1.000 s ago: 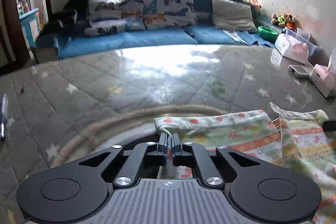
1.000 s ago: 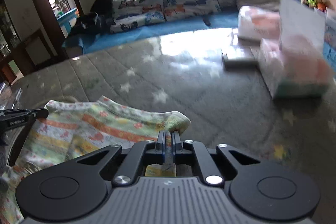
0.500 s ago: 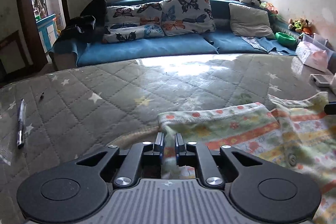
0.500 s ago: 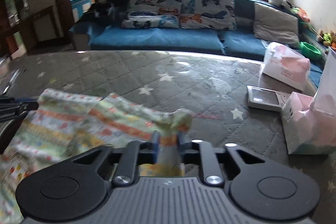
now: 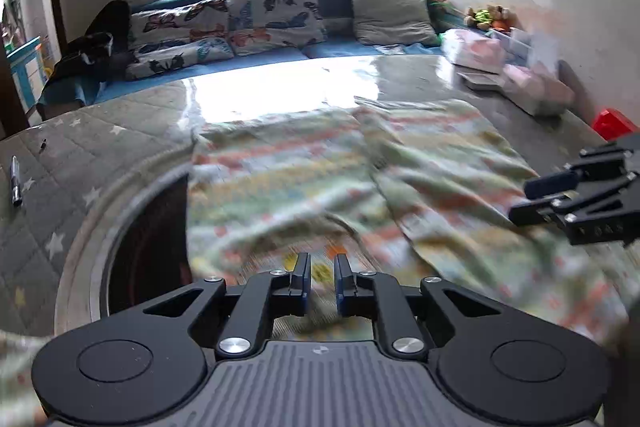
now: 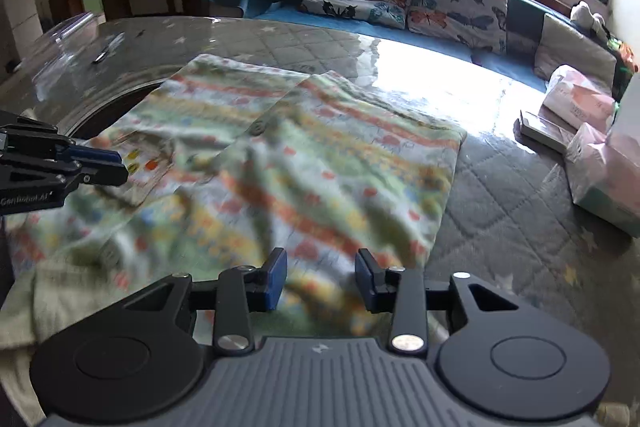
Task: Fold clothes
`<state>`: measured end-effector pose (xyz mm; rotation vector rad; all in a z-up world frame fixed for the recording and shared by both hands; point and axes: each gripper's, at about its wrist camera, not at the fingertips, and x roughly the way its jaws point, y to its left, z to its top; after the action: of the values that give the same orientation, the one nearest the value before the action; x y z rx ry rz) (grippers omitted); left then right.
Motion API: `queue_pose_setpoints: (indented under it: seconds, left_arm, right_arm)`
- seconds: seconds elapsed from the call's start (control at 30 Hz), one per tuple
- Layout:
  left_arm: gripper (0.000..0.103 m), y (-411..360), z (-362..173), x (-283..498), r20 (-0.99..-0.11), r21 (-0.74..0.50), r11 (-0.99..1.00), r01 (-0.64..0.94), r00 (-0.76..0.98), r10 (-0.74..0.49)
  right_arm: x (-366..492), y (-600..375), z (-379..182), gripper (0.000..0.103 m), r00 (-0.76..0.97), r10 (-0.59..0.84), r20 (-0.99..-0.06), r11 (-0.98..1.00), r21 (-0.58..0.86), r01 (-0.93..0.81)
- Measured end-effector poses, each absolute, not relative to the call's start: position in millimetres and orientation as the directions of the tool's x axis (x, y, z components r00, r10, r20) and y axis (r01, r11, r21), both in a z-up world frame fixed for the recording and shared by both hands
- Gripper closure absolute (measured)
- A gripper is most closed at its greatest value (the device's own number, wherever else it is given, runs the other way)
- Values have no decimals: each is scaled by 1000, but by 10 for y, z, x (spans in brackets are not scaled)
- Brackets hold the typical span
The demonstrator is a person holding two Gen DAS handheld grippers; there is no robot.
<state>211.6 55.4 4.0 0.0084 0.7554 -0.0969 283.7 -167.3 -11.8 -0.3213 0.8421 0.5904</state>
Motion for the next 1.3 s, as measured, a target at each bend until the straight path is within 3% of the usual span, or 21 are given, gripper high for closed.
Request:
queue_pose_setpoints:
  seconds: [0.17,0.37,0.8,0.97,1.07,1.17,1.3]
  left_arm:
    - [74,385,59,1730,-658,-4,989,146,744,-112]
    - [74,213,-31,1417,-661,40,984,172,743,-103]
    - [71,413,135,962,-616,-48,996,77,782,-90]
    - [71,399,191,804,-605,-48,994,94,790,-104]
    - [69,335,235,750,-592,-43,990,133,795,-132]
    - [68,232,258,728,-585,-21,982,187,795,-164]
    - [68,63,226,758,-587,13,963,268,782,-209]
  right_arm:
    - [2496,-1684,-93,58,516,372,-772,767,-57,-639]
    - [2185,-1708,-59,58,526,380,-761,757,-70,-649]
    - [1611,-1303,127,60,444,561,-698,644,31,-765]
    - [1541,-1139,-39,68,431,561,-707,641,42,-766]
    - [1566,-1190,-117,87,410,564,-717,666,100,-740]
    - [1560,-1302,-68,97,431,568,-701,691,122,-712]
    - [1598,-1561,78,100,463,584,-667,731,183,-657]
